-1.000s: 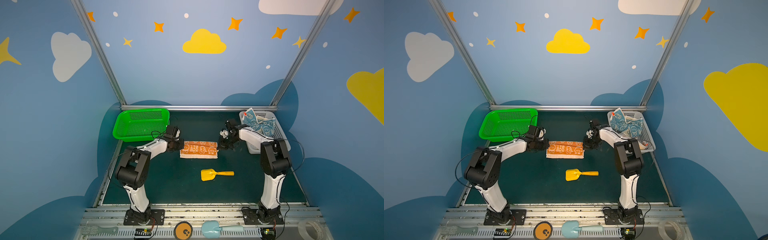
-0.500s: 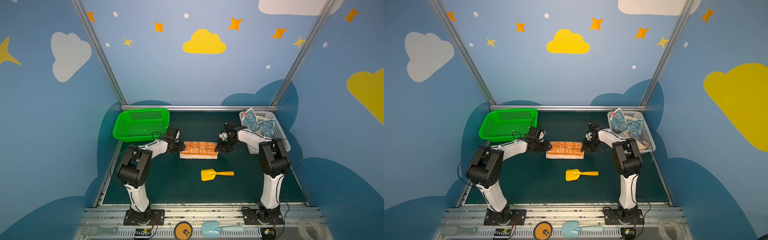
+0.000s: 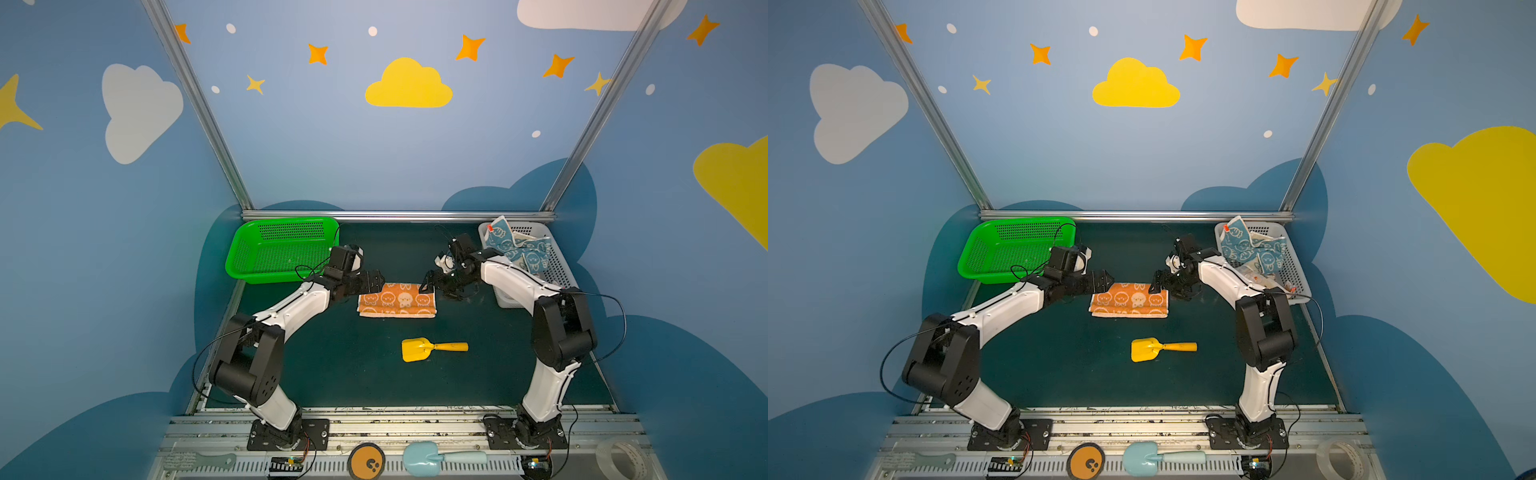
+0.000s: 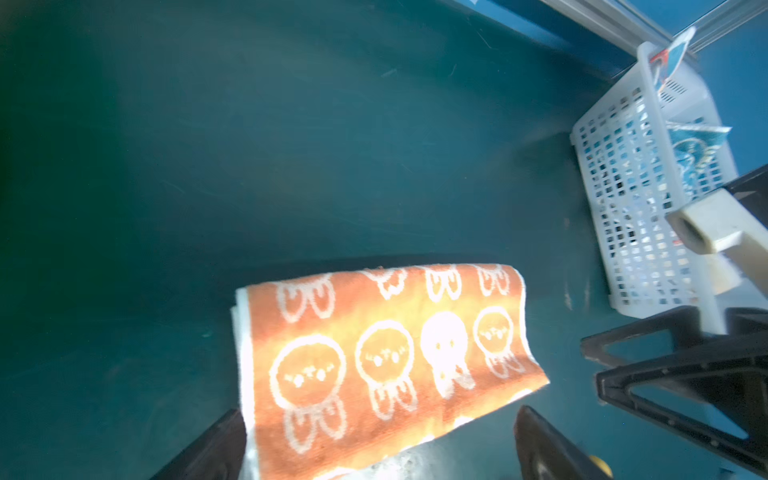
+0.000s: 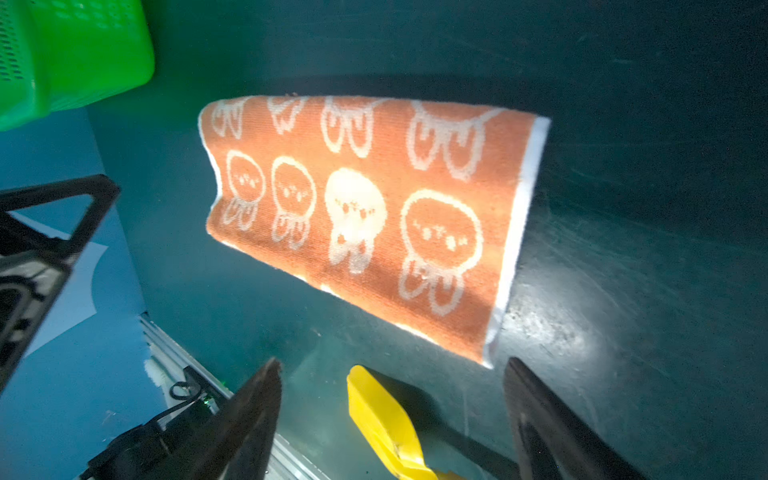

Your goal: Fold and stack the towels

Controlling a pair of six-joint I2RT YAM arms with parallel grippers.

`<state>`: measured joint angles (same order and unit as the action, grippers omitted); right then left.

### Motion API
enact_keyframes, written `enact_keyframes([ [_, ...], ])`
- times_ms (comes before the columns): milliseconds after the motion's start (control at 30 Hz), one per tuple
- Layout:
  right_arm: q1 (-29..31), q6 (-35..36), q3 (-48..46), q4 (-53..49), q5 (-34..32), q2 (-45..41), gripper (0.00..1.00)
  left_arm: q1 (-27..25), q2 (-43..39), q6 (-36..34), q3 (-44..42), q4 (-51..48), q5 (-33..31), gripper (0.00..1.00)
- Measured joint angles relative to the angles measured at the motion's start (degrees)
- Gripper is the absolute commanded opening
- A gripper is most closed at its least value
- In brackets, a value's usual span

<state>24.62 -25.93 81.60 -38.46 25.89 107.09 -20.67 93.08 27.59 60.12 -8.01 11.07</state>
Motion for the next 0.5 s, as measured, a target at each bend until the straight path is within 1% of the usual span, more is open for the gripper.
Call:
enact_keyframes([
  [133,0.4,-2.5,-3.0,3.7,4.4,0.2,0.84,-0.5,2.7,3.7,-2.8,3.4,3.2,1.0],
  [267,0.6,-4.7,-5.0,7.5,7.9,2.6,0.84,-0.9,6.9,6.3,-4.7,6.1,5.4,1.0],
  [400,0.6,-5.2,-5.8,8.9,8.3,5.4,0.84,-1.1,8.3,7.4,-5.6,7.9,6.2,1.0],
  [500,0.4,-5.2,-7.2,9.5,8.5,5.9,0.84,-1.1,8.3,7.6,-6.1,8.9,6.3,1.0],
])
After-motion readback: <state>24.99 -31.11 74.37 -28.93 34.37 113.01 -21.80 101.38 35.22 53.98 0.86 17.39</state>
